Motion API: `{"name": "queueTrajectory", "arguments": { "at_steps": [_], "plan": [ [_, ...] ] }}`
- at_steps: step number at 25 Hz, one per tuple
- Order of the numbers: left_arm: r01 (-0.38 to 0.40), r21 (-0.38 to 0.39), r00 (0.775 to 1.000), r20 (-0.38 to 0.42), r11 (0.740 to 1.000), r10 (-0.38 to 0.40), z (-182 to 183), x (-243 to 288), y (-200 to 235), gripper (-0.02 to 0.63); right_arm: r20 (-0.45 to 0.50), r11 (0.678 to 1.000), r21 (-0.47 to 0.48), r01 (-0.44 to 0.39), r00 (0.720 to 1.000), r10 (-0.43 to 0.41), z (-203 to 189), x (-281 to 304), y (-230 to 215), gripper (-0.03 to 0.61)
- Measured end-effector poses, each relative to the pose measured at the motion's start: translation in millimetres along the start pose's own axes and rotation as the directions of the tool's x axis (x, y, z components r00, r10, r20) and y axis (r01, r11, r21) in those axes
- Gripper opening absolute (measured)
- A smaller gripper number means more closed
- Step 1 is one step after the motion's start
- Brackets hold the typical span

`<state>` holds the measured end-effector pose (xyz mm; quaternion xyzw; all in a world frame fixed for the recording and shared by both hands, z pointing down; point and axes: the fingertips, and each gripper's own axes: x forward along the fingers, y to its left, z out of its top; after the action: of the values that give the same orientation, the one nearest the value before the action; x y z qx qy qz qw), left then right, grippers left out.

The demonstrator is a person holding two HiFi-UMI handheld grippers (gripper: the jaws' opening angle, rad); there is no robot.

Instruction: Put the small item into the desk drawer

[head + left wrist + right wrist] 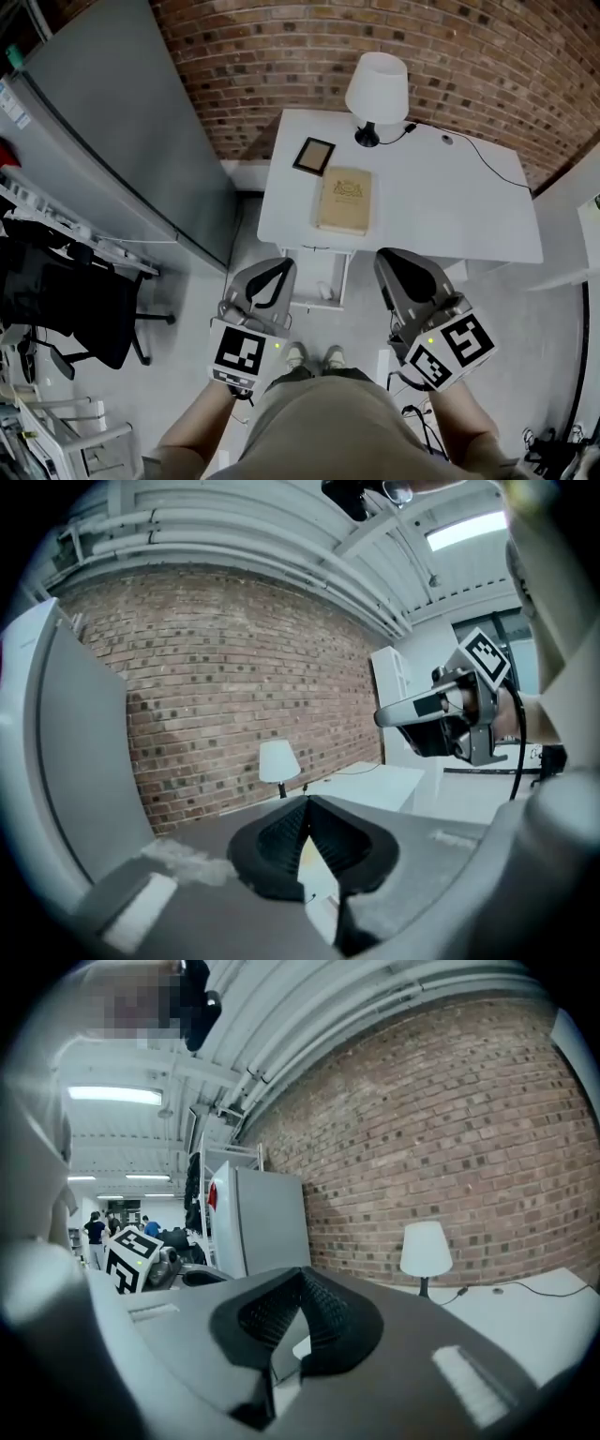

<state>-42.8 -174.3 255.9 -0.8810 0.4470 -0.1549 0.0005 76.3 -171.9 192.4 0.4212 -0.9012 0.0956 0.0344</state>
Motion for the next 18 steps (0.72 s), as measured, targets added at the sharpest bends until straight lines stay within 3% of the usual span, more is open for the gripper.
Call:
{"name": "queueTrajectory", "arguments": {
  "at_steps": [3,8,18],
  "plan": [
    [-0.014,-0.057,0.998,0.061,0.998,0.017,32.1,-11.8,0.1,0.003,0.071,0.999,-0.032,-0.001,0.997,0.003,25.8,-12.7,13.6,0.004],
    [-0.038,-0.043,0.990,0.132,0.998,0.043,72.0,-33.4,0.6,0.003,0.144,0.997,-0.075,-0.020,0.989,0.031,55.9,-28.6,33.9,0.003],
    [-0.037,-0.017,0.992,0.118,0.999,0.039,79.5,-40.4,2.8,0.003,0.140,0.996,-0.081,-0.025,0.990,0.036,59.0,-22.9,36.0,0.003]
  ]
}}
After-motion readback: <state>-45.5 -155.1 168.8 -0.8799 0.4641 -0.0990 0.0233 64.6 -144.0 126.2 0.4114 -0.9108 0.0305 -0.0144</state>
